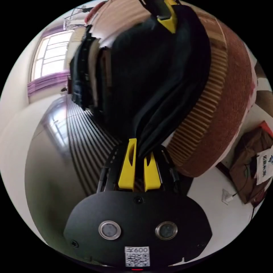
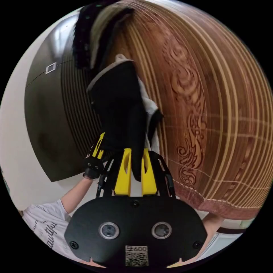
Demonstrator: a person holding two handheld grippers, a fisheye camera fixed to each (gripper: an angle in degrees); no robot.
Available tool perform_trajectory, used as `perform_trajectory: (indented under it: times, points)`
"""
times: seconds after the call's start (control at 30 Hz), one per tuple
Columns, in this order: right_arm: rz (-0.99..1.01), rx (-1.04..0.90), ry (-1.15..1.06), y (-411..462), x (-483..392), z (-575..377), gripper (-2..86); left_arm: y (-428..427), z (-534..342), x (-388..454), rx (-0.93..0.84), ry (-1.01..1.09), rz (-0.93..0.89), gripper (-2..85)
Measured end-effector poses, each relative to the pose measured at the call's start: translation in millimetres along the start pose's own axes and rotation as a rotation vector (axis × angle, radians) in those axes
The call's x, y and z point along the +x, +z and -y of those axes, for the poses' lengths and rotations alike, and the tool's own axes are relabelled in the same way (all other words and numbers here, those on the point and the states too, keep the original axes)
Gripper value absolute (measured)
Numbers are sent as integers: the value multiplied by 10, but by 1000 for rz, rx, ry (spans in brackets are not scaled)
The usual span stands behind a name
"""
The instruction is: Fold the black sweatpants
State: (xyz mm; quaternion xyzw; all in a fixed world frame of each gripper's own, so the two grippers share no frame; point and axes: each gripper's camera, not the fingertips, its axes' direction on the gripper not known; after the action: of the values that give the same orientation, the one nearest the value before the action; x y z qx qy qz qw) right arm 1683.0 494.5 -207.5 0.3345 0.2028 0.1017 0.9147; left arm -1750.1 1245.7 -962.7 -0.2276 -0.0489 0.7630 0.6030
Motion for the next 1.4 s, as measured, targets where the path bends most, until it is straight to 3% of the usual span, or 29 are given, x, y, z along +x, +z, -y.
perform_trajectory:
  times: [0.1,0.23,0.33,0.5,0.6,0.7,0.8,0.93,1.0,1.07,1.13,1.23,1.3,1.4]
  points:
    - [-30,37,-63,274,546,-43,17,-40,-336,279,47,-51,121,12]
    - [-136,70,-63,403,1255,46,47,-196,-808,191,66,-133,75,43]
    - [-243,107,-85,466,1633,33,50,-361,-1149,39,-32,-227,-17,39]
    - [-472,278,-119,628,1870,-43,11,-557,-1764,-384,-283,-627,-304,14]
    - [-585,394,-206,965,1783,-5,-4,-813,-2005,-555,-284,-801,-382,10]
    - [-523,338,-445,1574,1577,113,-7,-1100,-2013,-802,-86,-889,-354,8]
    - [-601,267,-827,2265,1277,15,-8,-1020,-1923,-1043,21,-928,-317,8]
    - [-1001,15,-1014,3439,1843,169,-9,-562,-1939,-1119,48,-928,-274,8]
    - [-1078,43,-1169,3756,2260,82,-9,-218,-2133,-1075,102,-946,-407,6]
    - [-1211,36,-1460,4112,2666,-165,-9,-168,-2360,-1137,149,-949,-460,6]
    - [-1313,26,-1542,4329,2912,-265,-9,-197,-2487,-1185,161,-876,-470,7]
    - [-1334,3,-1421,4278,2961,-157,-8,-475,-2727,-1293,112,-787,-380,7]
    - [-1326,14,-1300,4073,2878,-50,-8,-785,-3117,-1547,113,-955,-336,8]
    - [-1181,144,-1109,3408,2770,66,-8,-1096,-3509,-1789,69,-1114,-474,8]
